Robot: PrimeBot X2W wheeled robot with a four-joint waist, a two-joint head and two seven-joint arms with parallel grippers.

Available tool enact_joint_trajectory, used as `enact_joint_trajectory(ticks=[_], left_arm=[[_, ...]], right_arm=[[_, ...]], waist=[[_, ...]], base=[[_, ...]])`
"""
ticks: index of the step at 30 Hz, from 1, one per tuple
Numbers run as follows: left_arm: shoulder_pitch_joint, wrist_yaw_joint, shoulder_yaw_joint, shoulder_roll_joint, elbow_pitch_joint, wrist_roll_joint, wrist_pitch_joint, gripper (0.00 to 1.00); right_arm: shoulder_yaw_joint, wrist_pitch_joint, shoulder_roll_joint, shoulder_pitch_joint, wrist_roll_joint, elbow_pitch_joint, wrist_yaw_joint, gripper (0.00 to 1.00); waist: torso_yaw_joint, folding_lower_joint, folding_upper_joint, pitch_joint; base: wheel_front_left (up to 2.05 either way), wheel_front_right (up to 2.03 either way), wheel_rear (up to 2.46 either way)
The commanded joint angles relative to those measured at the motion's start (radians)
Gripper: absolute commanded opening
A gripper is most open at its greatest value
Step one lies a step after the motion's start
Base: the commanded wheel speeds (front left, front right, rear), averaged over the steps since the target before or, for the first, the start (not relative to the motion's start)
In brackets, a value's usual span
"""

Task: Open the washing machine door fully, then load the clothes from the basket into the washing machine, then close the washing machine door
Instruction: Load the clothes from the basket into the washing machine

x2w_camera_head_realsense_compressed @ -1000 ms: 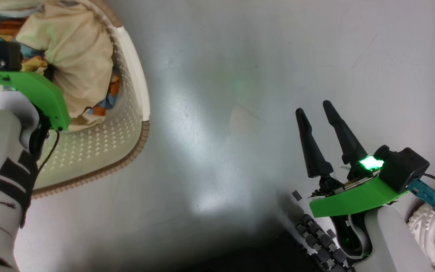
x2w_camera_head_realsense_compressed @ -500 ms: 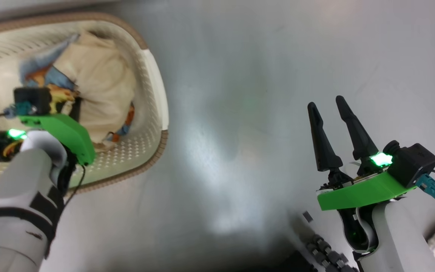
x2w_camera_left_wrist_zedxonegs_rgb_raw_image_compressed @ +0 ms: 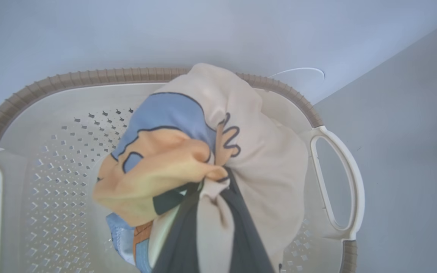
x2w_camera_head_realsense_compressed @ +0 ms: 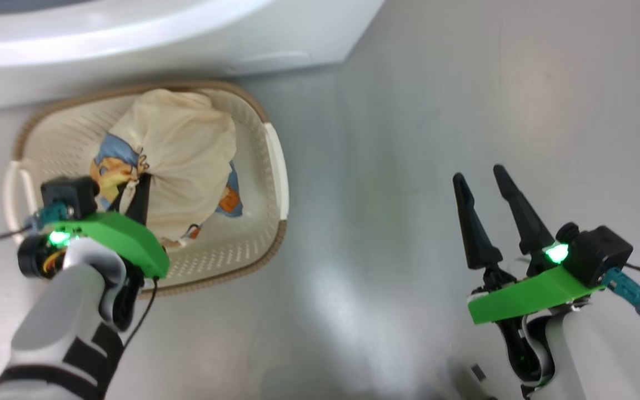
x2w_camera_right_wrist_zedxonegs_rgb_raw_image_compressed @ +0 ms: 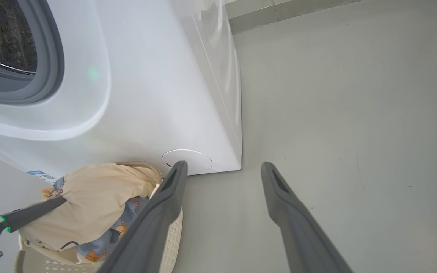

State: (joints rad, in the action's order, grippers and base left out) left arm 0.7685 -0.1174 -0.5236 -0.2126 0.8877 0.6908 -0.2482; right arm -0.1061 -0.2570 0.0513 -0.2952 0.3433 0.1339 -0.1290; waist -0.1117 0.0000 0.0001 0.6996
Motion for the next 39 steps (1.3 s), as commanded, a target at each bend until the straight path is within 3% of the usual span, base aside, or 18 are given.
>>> enact_joint_trajectory(ticks=[1, 21, 39], left_arm=[[-0.048, 0.009, 0.048, -0.037, -0.044, -0.018, -0.013, 0.00], [-0.334, 0.036, 0.296, 0.015, -0.375, -0.177, -0.013, 0.00], [-0.540, 0.056, 0.423, 0.036, -0.614, -0.305, -0.014, 0.00]], right_arm=[[-0.018, -0.005, -0.001, 0.043, -0.010, -0.011, -0.002, 1.00], [-0.021, -0.005, -0.001, 0.137, -0.034, 0.060, -0.002, 1.00], [-0.002, -0.005, -0.001, 0.217, -0.049, 0.068, -0.002, 1.00]], waist=[[0.046, 0.0000, -0.0001, -0.085], [0.089, 0.0000, -0.0001, -0.335], [0.106, 0.0000, -0.0001, -0.515]], base=[[0.00, 0.00, 0.00], [0.00, 0.00, 0.00], [0.00, 0.00, 0.00]])
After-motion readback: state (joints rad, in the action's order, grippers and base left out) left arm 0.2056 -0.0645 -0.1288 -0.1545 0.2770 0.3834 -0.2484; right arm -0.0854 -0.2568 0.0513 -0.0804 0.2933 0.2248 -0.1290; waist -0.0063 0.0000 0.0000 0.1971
